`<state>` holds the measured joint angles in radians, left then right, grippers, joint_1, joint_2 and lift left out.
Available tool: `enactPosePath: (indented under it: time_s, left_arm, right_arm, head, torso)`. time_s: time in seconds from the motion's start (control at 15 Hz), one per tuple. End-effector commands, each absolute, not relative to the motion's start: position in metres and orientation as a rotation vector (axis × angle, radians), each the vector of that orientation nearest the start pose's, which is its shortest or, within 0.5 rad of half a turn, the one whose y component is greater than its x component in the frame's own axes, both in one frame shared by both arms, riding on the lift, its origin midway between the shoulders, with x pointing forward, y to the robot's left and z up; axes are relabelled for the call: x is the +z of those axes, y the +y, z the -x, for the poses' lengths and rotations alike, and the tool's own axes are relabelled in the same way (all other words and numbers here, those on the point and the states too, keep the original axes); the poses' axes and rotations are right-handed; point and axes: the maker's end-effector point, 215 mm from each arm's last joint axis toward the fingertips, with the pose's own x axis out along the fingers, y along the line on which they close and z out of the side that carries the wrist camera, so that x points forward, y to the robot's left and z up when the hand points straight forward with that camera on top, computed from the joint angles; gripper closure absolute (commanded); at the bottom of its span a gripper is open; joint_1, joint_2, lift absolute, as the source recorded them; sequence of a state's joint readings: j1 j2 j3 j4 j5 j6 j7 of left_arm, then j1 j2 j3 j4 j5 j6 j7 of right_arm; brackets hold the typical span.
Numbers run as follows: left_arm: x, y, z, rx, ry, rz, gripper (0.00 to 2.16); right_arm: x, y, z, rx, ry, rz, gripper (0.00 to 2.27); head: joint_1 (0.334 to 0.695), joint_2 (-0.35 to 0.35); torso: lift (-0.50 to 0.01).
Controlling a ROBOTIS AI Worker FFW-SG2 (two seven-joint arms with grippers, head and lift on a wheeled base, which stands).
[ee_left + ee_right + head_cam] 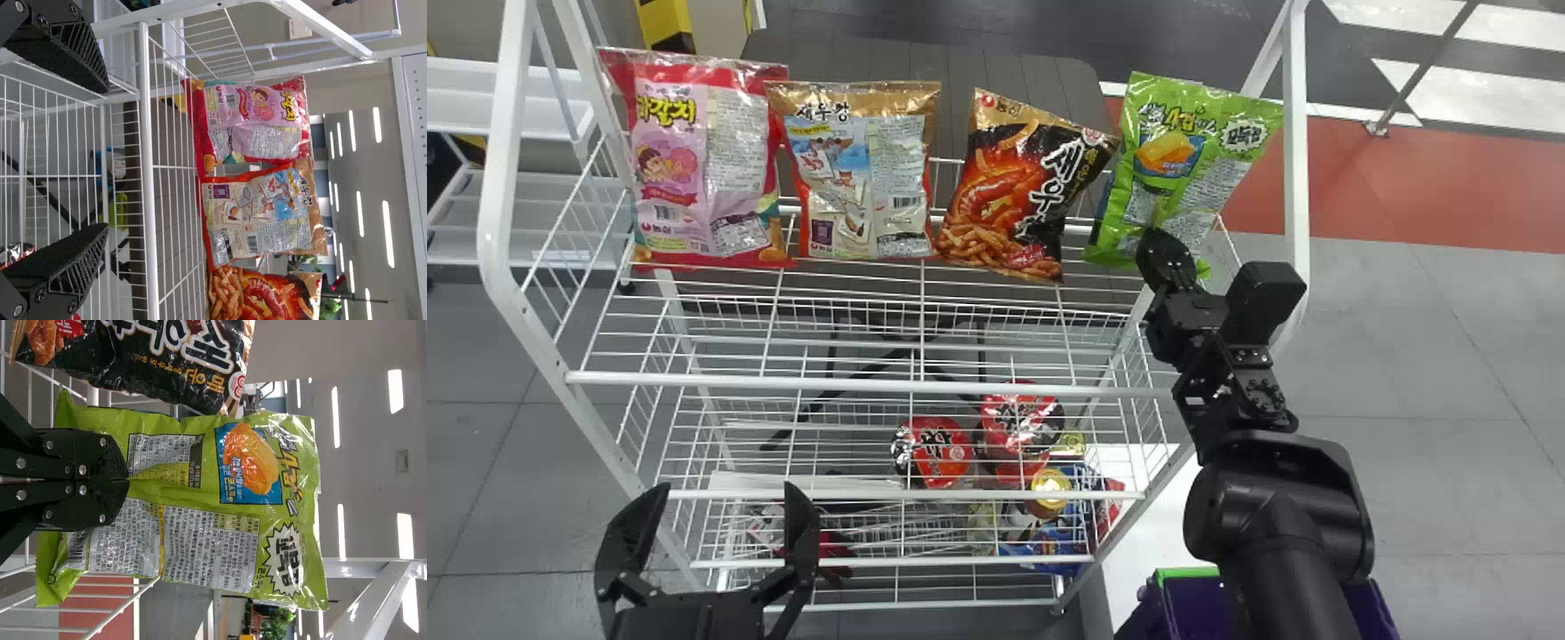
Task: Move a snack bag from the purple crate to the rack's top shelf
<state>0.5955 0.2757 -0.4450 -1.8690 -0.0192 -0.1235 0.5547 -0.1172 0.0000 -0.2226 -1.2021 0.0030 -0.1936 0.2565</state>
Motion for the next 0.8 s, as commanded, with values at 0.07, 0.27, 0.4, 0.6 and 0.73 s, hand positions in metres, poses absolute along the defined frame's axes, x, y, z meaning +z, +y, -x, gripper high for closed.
enactPosePath:
  time_s: [0.07,0.27,0.4,0.6,0.73]
  left_arm:
    - [-0.452,0.142,-0.343,0.028,0.203,-0.097,0.09]
    - [-0.45,0.139,-0.344,0.023,0.199,-0.095,0.09]
    - [-0.45,0.138,-0.345,0.022,0.197,-0.094,0.09]
    - [-0.45,0.138,-0.345,0.022,0.197,-0.094,0.09]
    - [-0.45,0.138,-0.345,0.022,0.197,-0.094,0.09]
  right_arm:
    - [-0.415,-0.295,-0.605,0.039,0.06,-0.03,2.25]
    - [-0.424,-0.297,-0.604,0.035,0.087,-0.037,2.25]
    - [-0.428,-0.298,-0.603,0.041,0.095,-0.04,2.13]
    - [-0.43,-0.296,-0.605,0.049,0.099,-0.038,2.09]
    - [-0.432,-0.294,-0.606,0.055,0.103,-0.036,2.08]
  head:
    - [0.695,-0.18]
    - [0.695,-0.179]
    - [0.695,-0.184]
    - [0.695,-0.186]
    - [0.695,-0.185]
  torso:
    - [0.001]
    - [0.001]
    - [0.001]
    - [0.001]
    - [0.001]
